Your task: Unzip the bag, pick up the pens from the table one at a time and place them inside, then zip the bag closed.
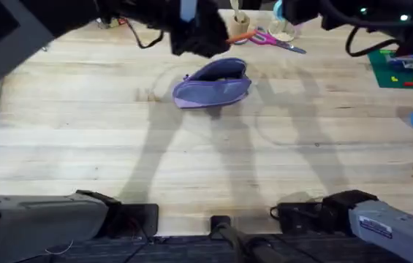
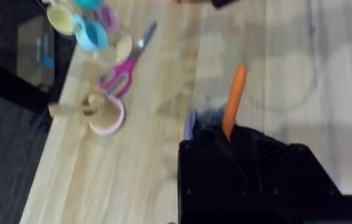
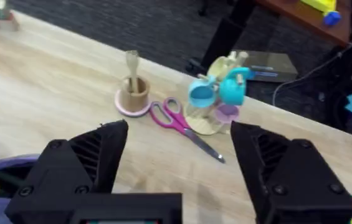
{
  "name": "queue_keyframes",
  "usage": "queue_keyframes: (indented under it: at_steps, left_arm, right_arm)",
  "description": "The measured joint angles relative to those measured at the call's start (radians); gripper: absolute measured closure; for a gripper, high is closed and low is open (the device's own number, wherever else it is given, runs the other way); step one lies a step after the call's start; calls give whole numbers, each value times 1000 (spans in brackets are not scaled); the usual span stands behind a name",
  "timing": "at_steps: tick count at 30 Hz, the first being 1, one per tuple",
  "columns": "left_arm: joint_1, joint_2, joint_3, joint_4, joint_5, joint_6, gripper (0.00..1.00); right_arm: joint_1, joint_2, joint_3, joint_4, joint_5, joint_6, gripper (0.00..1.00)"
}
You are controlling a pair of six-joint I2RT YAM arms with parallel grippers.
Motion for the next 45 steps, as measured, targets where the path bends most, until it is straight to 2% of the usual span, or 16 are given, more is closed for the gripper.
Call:
queue_keyframes:
  at_steps: [5,10,22,31,36,45]
  left_arm:
    - [-53,2,0,113,4,-157,959]
    - [-84,30,0,124,-11,-220,959]
    - [-86,215,0,153,-53,-273,959]
    - [-86,230,0,-24,-182,-278,959]
    - [-76,234,0,-78,-258,-278,959]
    - [-14,234,1,-109,-284,-278,959]
  right_arm:
    - [-35,-31,0,0,6,0,6]
    - [-46,-49,0,1,7,0,5]
    - [-46,-49,0,0,7,0,5]
    - [-46,-49,0,0,7,0,5]
    - [-46,-49,0,0,7,0,5]
    - [-46,-49,0,0,7,0,5]
